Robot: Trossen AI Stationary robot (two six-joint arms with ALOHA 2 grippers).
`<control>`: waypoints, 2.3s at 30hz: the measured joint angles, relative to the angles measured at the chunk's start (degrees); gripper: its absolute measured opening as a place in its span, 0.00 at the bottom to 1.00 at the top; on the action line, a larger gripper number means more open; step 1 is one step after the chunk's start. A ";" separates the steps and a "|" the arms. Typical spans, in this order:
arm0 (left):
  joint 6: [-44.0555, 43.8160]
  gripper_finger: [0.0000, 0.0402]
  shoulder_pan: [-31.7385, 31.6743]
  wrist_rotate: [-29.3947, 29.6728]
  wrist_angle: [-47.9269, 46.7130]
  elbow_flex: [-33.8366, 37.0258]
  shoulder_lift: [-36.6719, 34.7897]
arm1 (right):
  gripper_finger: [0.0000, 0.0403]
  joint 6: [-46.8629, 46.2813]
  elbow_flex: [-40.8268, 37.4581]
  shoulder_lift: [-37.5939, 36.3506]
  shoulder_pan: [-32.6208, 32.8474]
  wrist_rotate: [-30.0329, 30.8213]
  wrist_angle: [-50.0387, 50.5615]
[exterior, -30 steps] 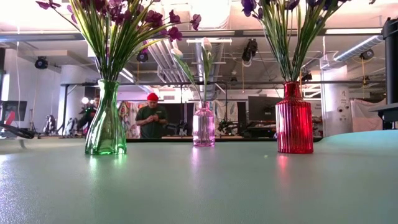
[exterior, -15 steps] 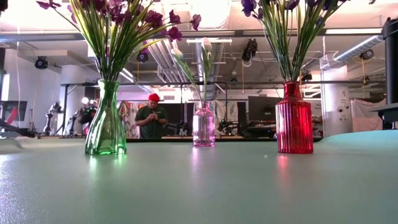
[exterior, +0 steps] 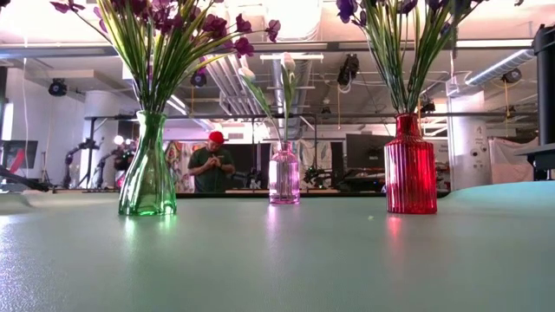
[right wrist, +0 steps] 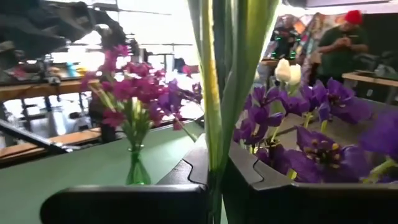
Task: Sort flowers into vase by color
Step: Put the violet flowers into the red flower vase
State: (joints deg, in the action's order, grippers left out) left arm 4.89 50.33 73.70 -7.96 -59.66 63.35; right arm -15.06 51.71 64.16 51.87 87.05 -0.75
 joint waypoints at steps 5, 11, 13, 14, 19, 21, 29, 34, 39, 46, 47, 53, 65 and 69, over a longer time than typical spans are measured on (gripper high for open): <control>0.12 0.41 0.00 0.71 -0.06 -0.25 -0.07 | 0.03 -2.85 -0.27 2.43 -3.95 -0.01 0.06; 0.17 0.41 0.00 0.77 -0.15 -0.28 -0.10 | 0.03 -7.89 -0.12 4.26 -9.17 0.01 -0.01; 0.17 0.41 0.00 0.77 -0.24 -0.28 -0.04 | 0.03 -7.92 -0.14 4.65 -10.37 0.01 0.05; 0.15 0.41 0.00 0.77 -0.38 -0.28 -0.04 | 0.03 -7.90 -0.14 4.82 -10.90 0.06 0.01; 0.41 0.41 0.00 0.77 -1.00 -0.28 -0.04 | 0.03 -6.39 -0.16 5.07 -12.66 0.71 0.19; 0.41 0.41 0.00 0.77 -1.21 -0.28 -0.07 | 0.03 -5.23 -0.16 5.07 -12.87 1.72 0.34; 0.41 0.41 0.00 0.82 -2.47 -0.26 -0.07 | 0.03 -4.99 -0.90 5.07 -13.93 3.00 0.44; 0.58 0.41 0.00 0.84 -2.71 -0.26 -0.07 | 0.03 -7.87 -2.28 5.07 -15.60 3.00 0.45; 0.58 0.41 0.00 0.84 -2.78 -0.26 -0.09 | 0.03 -8.21 -2.74 5.07 -16.30 2.99 0.45; 0.56 0.41 0.00 0.84 -3.09 -0.24 -0.11 | 0.03 -10.34 -2.76 5.40 -16.30 2.82 0.60; 0.56 0.41 0.00 0.85 -3.21 -0.22 -0.11 | 0.03 -10.58 -2.79 5.40 -16.30 2.54 0.67; 0.39 0.41 0.00 0.84 -3.26 -0.22 -0.07 | 0.03 -10.98 -3.03 5.40 -16.30 2.48 0.83; 0.45 0.41 0.00 0.84 -3.41 -0.22 -0.04 | 0.03 -11.08 -3.22 5.40 -16.30 2.48 2.07; 0.39 0.41 0.00 0.84 -3.40 -0.22 -0.04 | 0.03 -11.44 -3.22 5.40 -16.30 2.48 2.07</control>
State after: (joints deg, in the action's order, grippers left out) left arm 5.28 50.33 74.54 -11.36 -59.88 63.31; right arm -26.50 48.49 69.56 35.57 89.54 1.32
